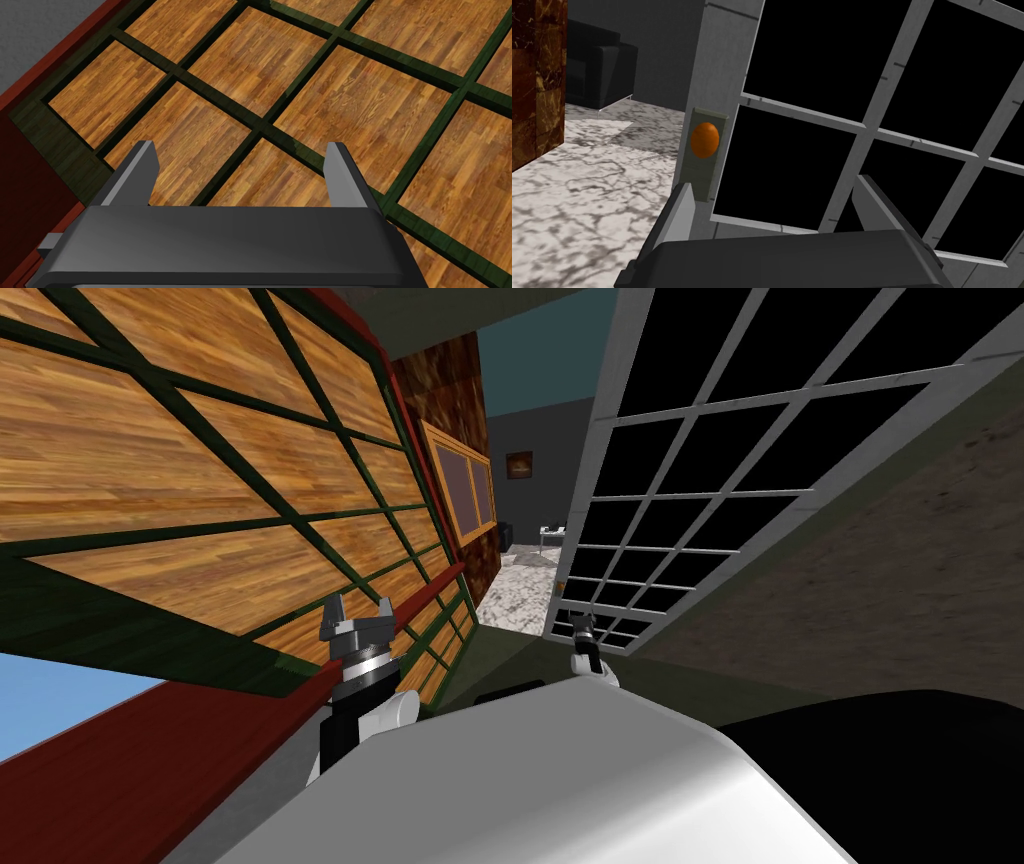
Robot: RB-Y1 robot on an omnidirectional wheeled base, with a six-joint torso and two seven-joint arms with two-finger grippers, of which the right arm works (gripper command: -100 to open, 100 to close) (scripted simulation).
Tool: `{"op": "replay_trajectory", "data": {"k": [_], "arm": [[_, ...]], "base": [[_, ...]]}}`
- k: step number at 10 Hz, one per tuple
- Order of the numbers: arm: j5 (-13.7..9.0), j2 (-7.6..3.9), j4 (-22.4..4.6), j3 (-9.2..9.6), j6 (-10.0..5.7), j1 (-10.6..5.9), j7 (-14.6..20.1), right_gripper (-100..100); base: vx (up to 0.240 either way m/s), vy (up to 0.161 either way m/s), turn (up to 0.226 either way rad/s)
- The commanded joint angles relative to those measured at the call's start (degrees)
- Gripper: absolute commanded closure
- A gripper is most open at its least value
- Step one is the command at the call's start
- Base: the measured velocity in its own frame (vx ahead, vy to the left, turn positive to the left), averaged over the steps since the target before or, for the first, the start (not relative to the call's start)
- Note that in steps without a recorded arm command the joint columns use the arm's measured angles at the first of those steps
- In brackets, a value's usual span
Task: Pull the door open
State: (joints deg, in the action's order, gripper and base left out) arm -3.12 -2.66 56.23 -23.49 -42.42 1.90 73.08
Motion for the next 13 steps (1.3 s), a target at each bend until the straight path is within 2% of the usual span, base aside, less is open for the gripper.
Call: {"op": "replay_trajectory", "data": {"k": [1,4,8,12,13], "arm": [[0.1,0.34,-1.5,-0.61,-0.35,-0.42,1.9,-100],[0.1,0.95,-4.5,-1.66,-0.97,-1.40,4.9,-100],[0.3,2.34,-9.7,-3.54,-2.08,-3.14,10.1,-100],[0.4,3.30,-12.5,-4.56,-2.69,-4.08,13.0,-100],[0.4,3.06,-12.1,-4.37,-2.58,-3.85,12.6,-100]], "base": [[0.071,-0.046,0.072],[0.078,-0.039,0.070],[0.093,-0.055,0.093],[0.065,-0.029,0.052],[0.023,-0.013,0.011]]}}
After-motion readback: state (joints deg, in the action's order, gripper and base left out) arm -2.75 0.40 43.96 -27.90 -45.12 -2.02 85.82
